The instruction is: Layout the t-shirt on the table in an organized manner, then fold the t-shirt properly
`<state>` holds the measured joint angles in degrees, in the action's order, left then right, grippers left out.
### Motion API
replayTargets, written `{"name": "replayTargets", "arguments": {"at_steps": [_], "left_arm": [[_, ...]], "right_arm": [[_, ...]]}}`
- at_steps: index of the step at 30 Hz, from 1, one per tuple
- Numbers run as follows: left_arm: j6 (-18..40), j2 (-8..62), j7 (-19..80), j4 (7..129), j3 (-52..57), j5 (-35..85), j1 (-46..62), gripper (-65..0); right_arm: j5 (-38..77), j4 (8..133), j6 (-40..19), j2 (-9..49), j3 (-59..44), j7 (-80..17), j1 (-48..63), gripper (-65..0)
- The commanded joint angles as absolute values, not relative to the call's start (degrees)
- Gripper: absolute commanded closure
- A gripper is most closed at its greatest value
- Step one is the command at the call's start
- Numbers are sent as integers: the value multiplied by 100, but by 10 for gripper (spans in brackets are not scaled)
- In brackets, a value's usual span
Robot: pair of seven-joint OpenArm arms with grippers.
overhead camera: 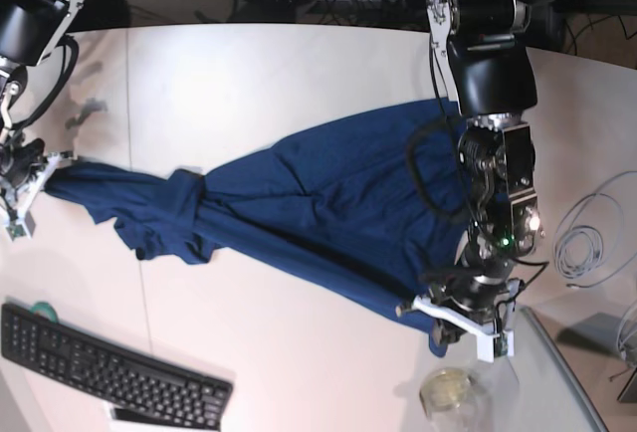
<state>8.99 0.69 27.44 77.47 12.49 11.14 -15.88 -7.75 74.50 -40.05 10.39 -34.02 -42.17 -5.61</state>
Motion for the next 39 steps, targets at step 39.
{"name": "replayTargets", "arguments": {"at_steps": [39], "left_arm": [[910,251,2580,10686,1710,1226,2633,0]], "right_arm": [[-725,7688,-4000,655,-4224,-4365,-40,-204]]}}
